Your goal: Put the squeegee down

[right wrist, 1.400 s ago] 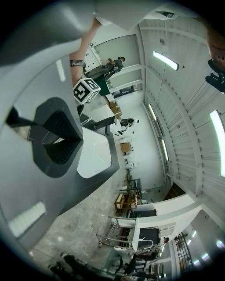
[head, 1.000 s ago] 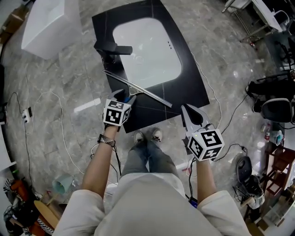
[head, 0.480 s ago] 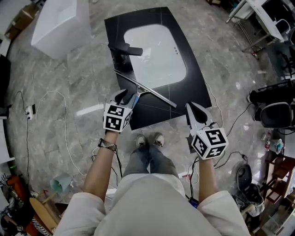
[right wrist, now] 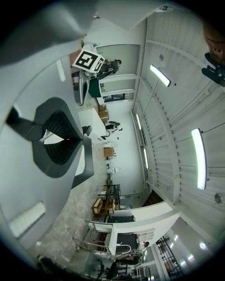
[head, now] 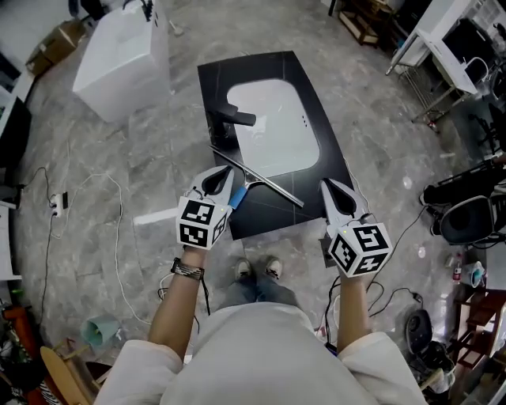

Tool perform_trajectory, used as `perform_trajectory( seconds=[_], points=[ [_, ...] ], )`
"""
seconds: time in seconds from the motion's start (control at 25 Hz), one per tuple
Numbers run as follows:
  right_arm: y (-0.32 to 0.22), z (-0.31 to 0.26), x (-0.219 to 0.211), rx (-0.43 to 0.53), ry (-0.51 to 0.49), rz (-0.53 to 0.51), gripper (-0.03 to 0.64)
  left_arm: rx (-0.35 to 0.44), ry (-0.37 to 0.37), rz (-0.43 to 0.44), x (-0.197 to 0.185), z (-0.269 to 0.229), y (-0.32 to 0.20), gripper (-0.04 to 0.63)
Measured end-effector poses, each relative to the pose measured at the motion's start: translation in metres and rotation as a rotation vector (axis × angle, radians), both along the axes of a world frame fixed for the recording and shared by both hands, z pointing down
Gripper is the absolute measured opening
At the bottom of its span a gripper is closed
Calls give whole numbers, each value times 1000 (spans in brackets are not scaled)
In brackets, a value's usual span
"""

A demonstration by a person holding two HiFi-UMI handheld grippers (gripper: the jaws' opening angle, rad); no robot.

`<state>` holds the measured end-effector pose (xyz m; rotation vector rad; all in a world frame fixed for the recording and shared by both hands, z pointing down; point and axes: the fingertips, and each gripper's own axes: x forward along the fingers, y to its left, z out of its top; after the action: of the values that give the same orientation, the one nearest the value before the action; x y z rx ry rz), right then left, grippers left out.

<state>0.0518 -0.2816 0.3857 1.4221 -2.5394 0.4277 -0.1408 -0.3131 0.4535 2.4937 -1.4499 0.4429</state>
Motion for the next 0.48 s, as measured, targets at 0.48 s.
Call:
perform_trajectory(
  seconds=[0.48],
  points=[
    [-5,-80,-38,146,20,-105,8,171,35,57,0,-112,11,2]
  ],
)
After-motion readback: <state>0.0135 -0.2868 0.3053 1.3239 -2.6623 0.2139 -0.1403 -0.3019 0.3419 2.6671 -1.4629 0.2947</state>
